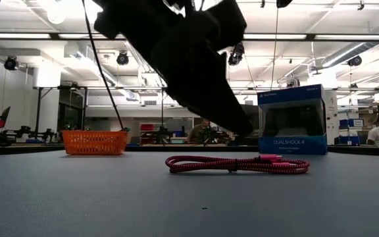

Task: Pick and place USB-C Cables
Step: Put the black pink charger cable into the orange basket

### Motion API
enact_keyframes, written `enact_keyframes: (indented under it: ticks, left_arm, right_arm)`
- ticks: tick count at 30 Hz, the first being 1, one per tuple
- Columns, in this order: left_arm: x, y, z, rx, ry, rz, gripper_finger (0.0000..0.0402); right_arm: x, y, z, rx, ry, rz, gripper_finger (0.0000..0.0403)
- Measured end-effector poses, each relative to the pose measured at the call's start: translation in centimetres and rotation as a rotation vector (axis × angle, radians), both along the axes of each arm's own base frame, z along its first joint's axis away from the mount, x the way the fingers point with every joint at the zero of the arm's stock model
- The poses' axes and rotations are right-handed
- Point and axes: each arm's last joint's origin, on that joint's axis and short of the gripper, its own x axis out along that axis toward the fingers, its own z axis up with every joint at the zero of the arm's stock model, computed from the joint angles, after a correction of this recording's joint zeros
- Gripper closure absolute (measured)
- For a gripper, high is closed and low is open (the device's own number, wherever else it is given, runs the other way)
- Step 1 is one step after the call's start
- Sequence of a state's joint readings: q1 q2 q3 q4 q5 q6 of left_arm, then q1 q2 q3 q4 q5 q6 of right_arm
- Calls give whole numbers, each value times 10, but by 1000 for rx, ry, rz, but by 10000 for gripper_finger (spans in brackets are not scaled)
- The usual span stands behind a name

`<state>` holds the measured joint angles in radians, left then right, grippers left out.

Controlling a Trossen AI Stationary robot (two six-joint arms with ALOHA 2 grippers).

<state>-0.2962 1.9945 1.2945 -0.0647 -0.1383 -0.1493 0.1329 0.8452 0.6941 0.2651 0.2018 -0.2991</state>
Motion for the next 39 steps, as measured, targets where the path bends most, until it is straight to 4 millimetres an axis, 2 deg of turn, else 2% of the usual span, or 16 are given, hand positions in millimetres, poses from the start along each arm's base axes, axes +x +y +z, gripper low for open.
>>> enact_keyframes:
  ticks: [11, 14, 17, 26, 32, 39]
  left_arm:
    - [2, -2, -38, 51, 73, 37, 252]
    - [2, -3, -38, 61, 72, 30, 255]
    - [1, -4, -39, 67, 72, 28, 276]
    - [-1, -5, -40, 64, 77, 15, 388]
    - [-2, -4, -40, 71, 85, 11, 387]
    - [-9, 4, -28, 144, 125, -34, 392]
  right_arm:
    - [0, 0, -6, 77, 51, -2, 232]
    - [0, 0, -6, 95, 57, -2, 232]
    - [0, 0, -8, 107, 71, -3, 232]
    - [0, 0, -12, 141, 106, -8, 232]
    - [-1, 0, -14, 161, 133, -11, 232]
    - [-1, 0, -17, 205, 161, -18, 232]
